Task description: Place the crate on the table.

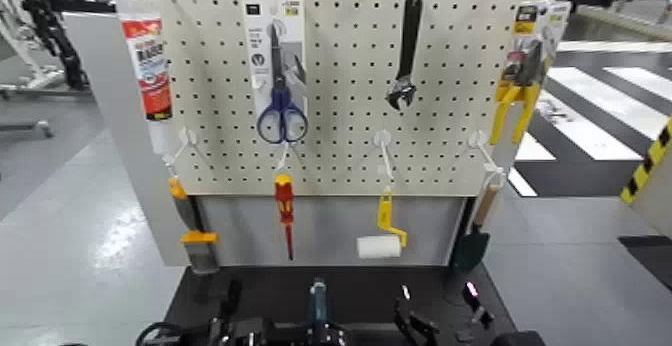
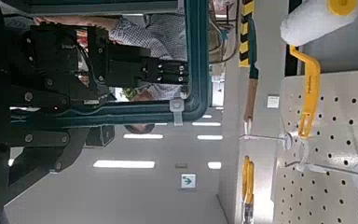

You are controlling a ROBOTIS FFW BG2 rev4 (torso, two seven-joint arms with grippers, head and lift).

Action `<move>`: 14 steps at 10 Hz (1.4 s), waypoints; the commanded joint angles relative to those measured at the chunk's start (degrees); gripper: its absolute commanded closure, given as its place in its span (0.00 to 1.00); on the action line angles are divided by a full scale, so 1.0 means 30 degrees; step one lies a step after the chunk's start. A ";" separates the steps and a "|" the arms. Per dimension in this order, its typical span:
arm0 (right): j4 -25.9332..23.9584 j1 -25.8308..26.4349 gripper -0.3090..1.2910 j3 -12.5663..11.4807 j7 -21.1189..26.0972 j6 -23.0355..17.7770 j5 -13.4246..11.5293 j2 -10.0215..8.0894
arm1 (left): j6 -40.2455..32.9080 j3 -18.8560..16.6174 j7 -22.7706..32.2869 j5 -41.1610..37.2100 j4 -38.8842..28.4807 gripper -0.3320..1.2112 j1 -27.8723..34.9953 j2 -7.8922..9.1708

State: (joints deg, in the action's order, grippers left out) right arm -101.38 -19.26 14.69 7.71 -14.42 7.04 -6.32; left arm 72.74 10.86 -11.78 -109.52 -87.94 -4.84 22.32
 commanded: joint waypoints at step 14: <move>0.0247 0.0121 0.29 0.0113 -0.0023 -0.0320 0.0233 -0.0002 | -0.0341 0.3029 -0.7471 0.6507 0.5552 0.99 -0.5681 0.0353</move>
State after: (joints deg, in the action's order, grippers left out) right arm -100.68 -18.89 15.03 7.65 -15.32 7.68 -6.32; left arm 71.87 19.50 -34.27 -90.68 -71.91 -21.27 23.38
